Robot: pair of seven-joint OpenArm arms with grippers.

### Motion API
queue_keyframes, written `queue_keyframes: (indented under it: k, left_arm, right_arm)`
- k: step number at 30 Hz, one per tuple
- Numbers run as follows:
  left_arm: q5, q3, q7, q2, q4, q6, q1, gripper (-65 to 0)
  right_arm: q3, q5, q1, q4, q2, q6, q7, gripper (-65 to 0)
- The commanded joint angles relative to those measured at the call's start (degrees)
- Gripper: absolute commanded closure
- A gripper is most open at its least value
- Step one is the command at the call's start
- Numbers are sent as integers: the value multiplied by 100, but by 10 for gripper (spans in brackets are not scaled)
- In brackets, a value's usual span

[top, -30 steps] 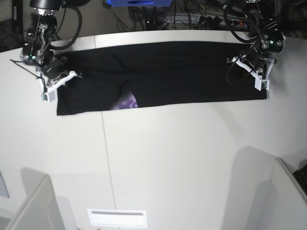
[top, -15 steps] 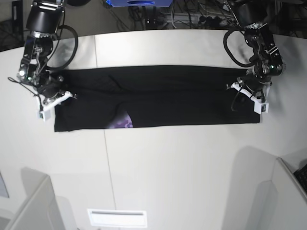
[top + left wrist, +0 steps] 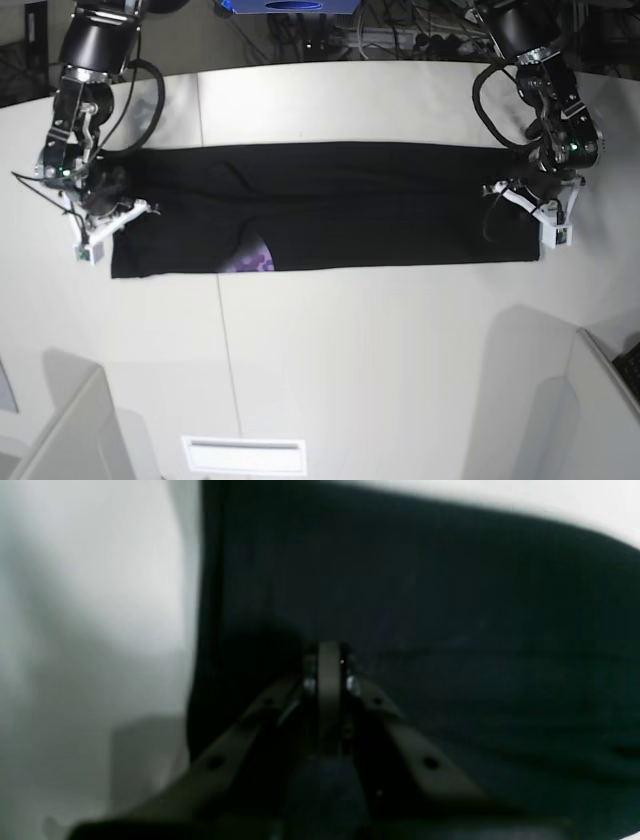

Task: Fold the T-shirt properly
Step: 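Raise the left gripper away from the strip end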

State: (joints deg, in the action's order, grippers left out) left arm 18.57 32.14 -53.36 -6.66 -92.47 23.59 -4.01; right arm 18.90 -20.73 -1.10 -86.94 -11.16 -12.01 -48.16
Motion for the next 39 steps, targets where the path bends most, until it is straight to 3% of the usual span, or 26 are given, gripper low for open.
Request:
queue_keyframes:
  k: [1,6,13,15,20,22,32,34,39]
  left_arm:
    - [99,-1,92,-42,-305,27,54,0]
    - [108,-1,-488,-33,-1211,27,-52,0]
    - [126,149,-514,-33,-1896,45,-544,0]
    - [416,491,-505,-25,-1879,54,-588,0]
    - [2130,1582,-523,-174,-1844,54,-975,0]
    - [2543,1766,-523,-341,-1844,54,-1159,0]
    - [2781,1845,-505,-508,-1844,54,-1678,0]
    - [2781,1845,-505,-517,-1844,54,-1678,0]
    - [2772,1845,-382,-649,-1844,54,-1669,0]
  right_arm:
    - [31,-85,27,-269,-75,-17,117,0]
    - [31,-94,-272,-1166,-31,-17,117,0]
    - [49,-94,-606,-1781,48,-17,117,0]
    - [40,-94,-738,-1913,56,-17,117,0]
    - [31,-94,-1063,-2229,127,-17,152,0]
    - [31,-94,-1125,-2238,136,-17,161,0]
    - [31,-94,-1309,-2238,285,-25,161,0]
    - [31,-94,-1397,-2247,355,-210,161,0]
    - [84,-85,-1573,-2273,496,-1133,170,0]
